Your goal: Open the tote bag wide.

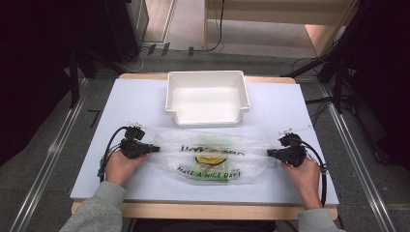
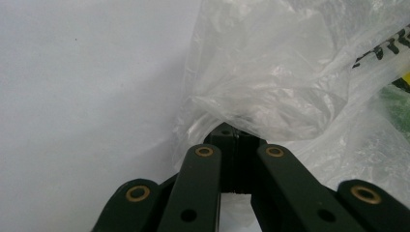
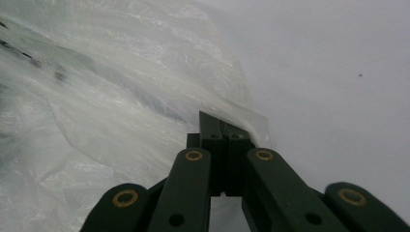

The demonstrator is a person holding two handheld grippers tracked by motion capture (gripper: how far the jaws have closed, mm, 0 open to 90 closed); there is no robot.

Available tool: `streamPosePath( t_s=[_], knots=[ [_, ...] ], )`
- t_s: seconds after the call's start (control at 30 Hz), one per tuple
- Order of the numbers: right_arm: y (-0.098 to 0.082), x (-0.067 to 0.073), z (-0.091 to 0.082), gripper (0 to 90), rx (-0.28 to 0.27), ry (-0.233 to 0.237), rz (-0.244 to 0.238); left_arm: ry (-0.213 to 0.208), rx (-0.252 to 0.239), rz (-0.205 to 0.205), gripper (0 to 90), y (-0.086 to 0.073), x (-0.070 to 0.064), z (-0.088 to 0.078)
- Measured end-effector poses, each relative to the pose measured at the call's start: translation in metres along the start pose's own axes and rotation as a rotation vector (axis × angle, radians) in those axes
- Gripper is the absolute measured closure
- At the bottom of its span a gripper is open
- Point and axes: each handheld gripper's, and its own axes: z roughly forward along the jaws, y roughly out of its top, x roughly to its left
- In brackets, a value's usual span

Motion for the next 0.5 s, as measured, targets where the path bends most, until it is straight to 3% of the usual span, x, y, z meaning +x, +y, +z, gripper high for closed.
streamPosePath(
  t_s=[0.1,0.27,0.5],
  knots=[
    [0.002,0.003,-0.001,90.0,0.011,-0.011,-0.029,0.006,0.006,0.028,90.0,0.001,-0.001,0.0],
    [0.003,0.009,-0.005,90.0,-0.022,0.071,-0.034,-0.025,-0.002,0.062,90.0,0.005,-0.013,-0.004],
    [0.006,0.022,-0.013,87.1,-0.067,0.109,-0.079,-0.049,-0.024,0.113,88.0,0.009,-0.027,-0.012]
  ],
)
